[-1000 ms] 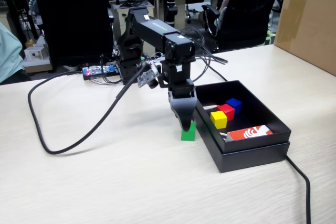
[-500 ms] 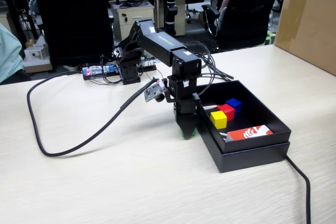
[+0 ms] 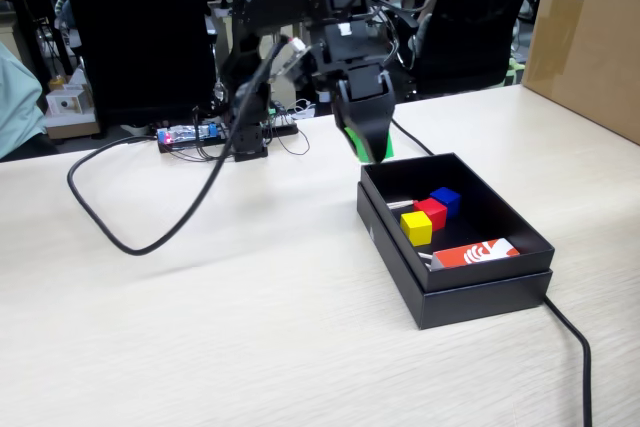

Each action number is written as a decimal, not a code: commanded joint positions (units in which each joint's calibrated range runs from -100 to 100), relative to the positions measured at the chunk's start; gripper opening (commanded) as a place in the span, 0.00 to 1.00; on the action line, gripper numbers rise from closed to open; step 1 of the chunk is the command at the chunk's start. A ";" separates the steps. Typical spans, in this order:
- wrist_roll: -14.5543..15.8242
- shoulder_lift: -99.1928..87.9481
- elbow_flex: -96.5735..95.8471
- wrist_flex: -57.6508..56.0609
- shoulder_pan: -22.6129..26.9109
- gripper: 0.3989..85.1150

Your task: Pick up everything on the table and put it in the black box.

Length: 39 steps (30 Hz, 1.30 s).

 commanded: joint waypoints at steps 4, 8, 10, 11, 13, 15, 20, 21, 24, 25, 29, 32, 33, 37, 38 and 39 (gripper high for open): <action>1.12 10.21 8.58 0.21 2.93 0.16; 1.27 24.44 14.20 0.21 4.25 0.17; 1.42 26.97 15.65 0.21 4.30 0.17; 1.47 28.00 16.20 0.21 4.30 0.17; 1.47 29.49 17.29 0.21 4.30 0.18; 1.42 31.67 18.28 0.21 4.30 0.31; 1.37 31.44 17.47 0.13 4.30 0.40; 1.37 29.95 16.65 0.21 4.25 0.47; 1.37 22.26 13.66 0.13 3.71 0.52; 1.37 19.74 12.93 0.21 3.47 0.52; 1.07 -0.80 6.86 0.21 1.56 0.57; 0.05 -13.42 1.06 0.21 -0.15 0.57; -0.34 -19.05 -2.21 0.21 -1.22 0.57; -2.88 -39.93 -20.52 4.79 -5.42 0.56; -3.52 -44.29 -25.42 6.69 -6.01 0.56; -4.05 -48.31 -29.86 8.51 -6.50 0.57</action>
